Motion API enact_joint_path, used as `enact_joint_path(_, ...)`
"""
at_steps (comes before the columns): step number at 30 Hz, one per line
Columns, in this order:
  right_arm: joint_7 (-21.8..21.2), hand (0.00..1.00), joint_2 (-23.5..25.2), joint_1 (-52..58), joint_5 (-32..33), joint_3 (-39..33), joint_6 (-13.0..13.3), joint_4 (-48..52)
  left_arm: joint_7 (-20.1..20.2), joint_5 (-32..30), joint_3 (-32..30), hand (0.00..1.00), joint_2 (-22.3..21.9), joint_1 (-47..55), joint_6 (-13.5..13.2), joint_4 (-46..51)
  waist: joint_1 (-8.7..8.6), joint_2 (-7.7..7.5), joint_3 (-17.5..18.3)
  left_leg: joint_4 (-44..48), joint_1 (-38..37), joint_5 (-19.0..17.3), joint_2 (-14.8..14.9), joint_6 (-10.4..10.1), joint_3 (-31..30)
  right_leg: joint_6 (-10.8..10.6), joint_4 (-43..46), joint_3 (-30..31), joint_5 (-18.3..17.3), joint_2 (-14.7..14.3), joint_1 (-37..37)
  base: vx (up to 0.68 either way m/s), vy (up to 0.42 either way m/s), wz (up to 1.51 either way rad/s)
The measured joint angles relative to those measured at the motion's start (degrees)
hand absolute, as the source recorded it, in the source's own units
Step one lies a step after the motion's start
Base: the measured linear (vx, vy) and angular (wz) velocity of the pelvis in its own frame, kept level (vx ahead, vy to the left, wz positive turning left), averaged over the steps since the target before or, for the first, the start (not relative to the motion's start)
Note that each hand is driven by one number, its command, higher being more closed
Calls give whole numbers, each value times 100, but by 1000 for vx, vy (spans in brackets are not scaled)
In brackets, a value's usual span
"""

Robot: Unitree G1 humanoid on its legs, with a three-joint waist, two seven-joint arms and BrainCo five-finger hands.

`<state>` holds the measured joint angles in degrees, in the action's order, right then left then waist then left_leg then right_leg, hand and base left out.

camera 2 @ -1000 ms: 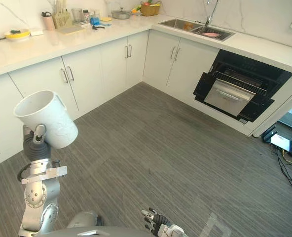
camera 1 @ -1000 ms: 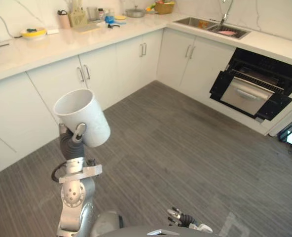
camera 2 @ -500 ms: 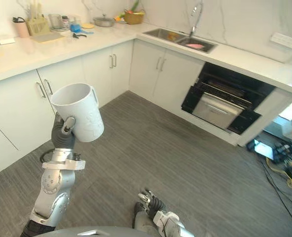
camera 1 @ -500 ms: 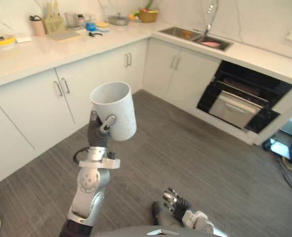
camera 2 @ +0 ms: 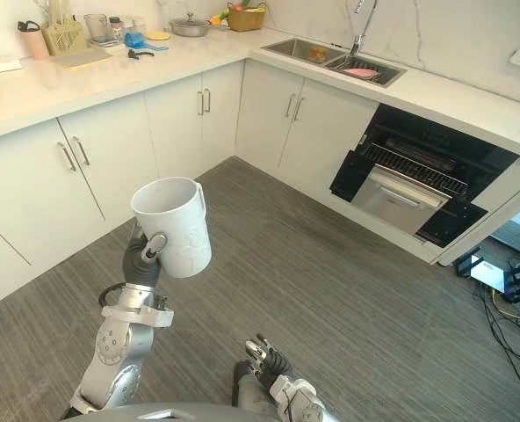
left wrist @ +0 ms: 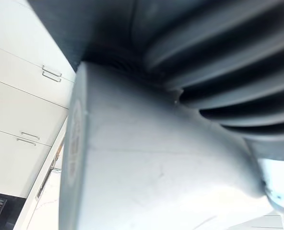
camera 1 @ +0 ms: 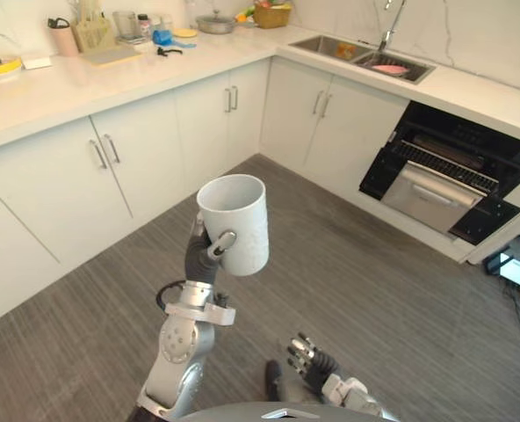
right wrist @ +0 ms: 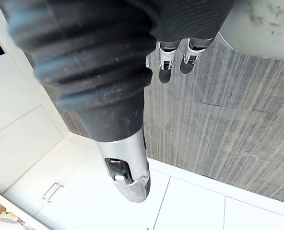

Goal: Walk over to the sink, pick up the cup, carry it to the dishwasher, place the cup inside the dishwasher, then close the dishwasher door

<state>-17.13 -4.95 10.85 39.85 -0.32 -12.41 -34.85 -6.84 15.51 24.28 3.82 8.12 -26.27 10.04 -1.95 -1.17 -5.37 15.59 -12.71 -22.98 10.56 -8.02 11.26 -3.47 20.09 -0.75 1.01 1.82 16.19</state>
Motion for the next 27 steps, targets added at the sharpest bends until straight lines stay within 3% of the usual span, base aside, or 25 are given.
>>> enact_joint_path(1, 50, 0, 24, 10, 73, -55, 106, -19, -64, 0, -80, 100, -1, -3, -84, -165, -25, -30, 5, -95, -89, -6, 9, 3, 88, 63, 316, -78, -180, 18, 154, 79, -92, -37)
enact_joint_path(3, 131, 0, 45, -8, 142, -115, 267, -9, -171, 0, -288, 100, -5, 4, -220, -439, -104, -1, 27, -224, -225, -132, 71, 212, 258, 256, 994, -516, -544, 91, 453, 131, -134, -43)
enact_joint_path(4, 172, 0, -1, -13, 167, -111, 275, 45, -273, 3, -455, 100, -47, 112, -239, -592, -209, 114, 74, -56, -337, -154, 80, 643, 296, 366, 1138, -770, -872, 41, 425, 258, -150, -33)
enact_joint_path(6, 333, 0, -11, -37, 202, -230, 253, 11, -330, 4, -569, 100, -105, 231, -240, -736, -233, 254, -26, 1950, 440, 228, 404, 1193, 33, 417, 1068, -794, -1074, -133, 127, 304, -179, -24)
enact_joint_path(7, 359, 0, -92, 50, 198, -271, 247, 156, -365, -11, -620, 100, -184, 351, -247, -674, -186, 357, -82, 3455, 1122, 1059, 678, 1431, -211, 500, 815, -759, -1125, -285, -241, 395, -122, -26)
enact_joint_path(8, 357, 0, -221, 84, 195, -289, 247, 277, -376, -14, -677, 100, -306, 494, -314, -630, -118, 533, -161, 4562, 1787, 1370, 735, 1126, -483, 577, 553, -716, -1165, -425, -545, 423, -61, -23)
enact_joint_path(9, 360, 0, -270, 77, 191, -308, 237, 227, -374, -21, -696, 100, -345, 538, -352, -631, -96, 604, -165, 4863, 2068, 1225, 643, 1052, -523, 610, 434, -697, -1173, -446, -697, 376, 21, -29)
enact_joint_path(10, 358, 0, -320, 66, 186, -313, 217, -21, -342, -160, -787, 100, -329, 580, -385, -658, -25, 612, -182, 4832, 2357, 900, 359, 1030, -442, 647, 155, -595, -1167, -414, -1045, 342, 9, -25)
enact_joint_path(11, 358, 0, -335, 20, 183, -310, 204, -149, -315, -229, -853, 100, -286, 586, -390, -659, 22, 599, -185, 4562, 2429, 776, 233, 989, -343, 647, -26, -538, -1145, -405, -1239, 420, -2, -40)
enact_joint_path(13, 342, 0, -337, -76, 66, -194, 201, -468, -271, -232, -1111, 100, -137, 598, -430, -620, 168, 490, -186, 2647, 2478, 589, -194, 866, -85, 546, -592, -333, -1052, -345, -1892, 456, 6, -38)
enact_joint_path(14, 342, 0, -331, -75, 44, -187, 201, -483, -271, -231, -1131, 100, -135, 604, -430, -620, 180, 473, -181, 2427, 2469, 602, -239, 848, -80, 542, -625, -315, -1060, -332, -1934, 419, 47, -35)
enact_joint_path(15, 334, 0, -296, -117, 13, -166, 254, -599, -278, -227, -1285, 100, -136, 671, -423, -620, 198, 403, -175, 777, 2451, 998, -607, 681, -288, 497, -879, -181, -1074, -256, -2186, 416, 93, -48)
enact_joint_path(16, 335, 0, -279, -217, 14, -153, 348, -755, -293, -226, -1337, 100, -134, 756, -417, -618, 245, 389, -186, -330, 2473, 1614, -817, 495, -696, 455, -1100, -12, -1058, -229, -2358, 415, 119, -61)
enact_joint_path(18, 335, 0, -283, -292, 18, -66, 500, -914, -301, -237, -1318, 100, -150, 880, -417, -612, 373, 405, -198, -806, 2643, 2049, -802, 223, -1189, 343, -1344, 216, -1136, -256, -2598, 398, 191, -63)
enact_joint_path(19, 337, 0, -255, -293, 25, -35, 622, -937, -327, -274, -1308, 100, -159, 948, -418, -616, 405, 358, -219, -669, 2620, 2429, -800, 201, -1229, 278, -1340, 325, -1317, -227, -2760, 386, 231, -51)
enact_joint_path(20, 337, 0, -243, -315, 27, -43, 687, -944, -340, -311, -1313, 100, -145, 955, -421, -612, 416, 341, -213, -568, 2534, 2590, -854, 310, -1188, 265, -1288, 397, -1449, -170, -2831, 385, 251, -47)
enact_joint_path(21, 339, 0, -175, -392, 37, -38, 776, -967, -355, -337, -1324, 100, -133, 945, -443, -600, 447, 184, -247, -330, 2500, 2633, -952, 453, -1092, 218, -1124, 523, -1689, -43, -2854, 389, 243, -51)
enact_joint_path(22, 345, 0, -53, -457, 67, -49, 884, -1028, -365, -336, -1365, 100, -52, 879, -469, -595, 423, 3, -272, 213, 2601, 2321, -1066, 761, -938, 189, -781, 633, -1964, 109, -2844, 399, 218, -44)
enact_joint_path(24, 357, 0, 41, -432, 136, -61, 1070, -1060, -354, -335, -1339, 100, 40, 658, -425, -600, 327, -84, -232, 989, 2754, 1708, -1183, 864, -903, 101, -225, 643, -2079, 212, -2830, 431, 208, -8)
enact_joint_path(25, 391, 0, 121, -365, 138, -128, 1153, -1050, -304, -335, -1311, 100, 64, 469, -378, -560, 340, -137, -196, 1025, 2586, 1505, -1267, 970, -828, 12, 460, 625, -2052, 277, -2674, 496, 244, -3)
enact_joint_path(27, 546, 0, 289, -204, 134, -257, 1252, -1016, -269, -334, -1338, 100, 83, 312, -342, -254, 338, -209, -208, 915, 2170, 1244, -1392, 1138, -683, -940, 2150, 637, -1618, 415, -2062, 385, 182, -25)
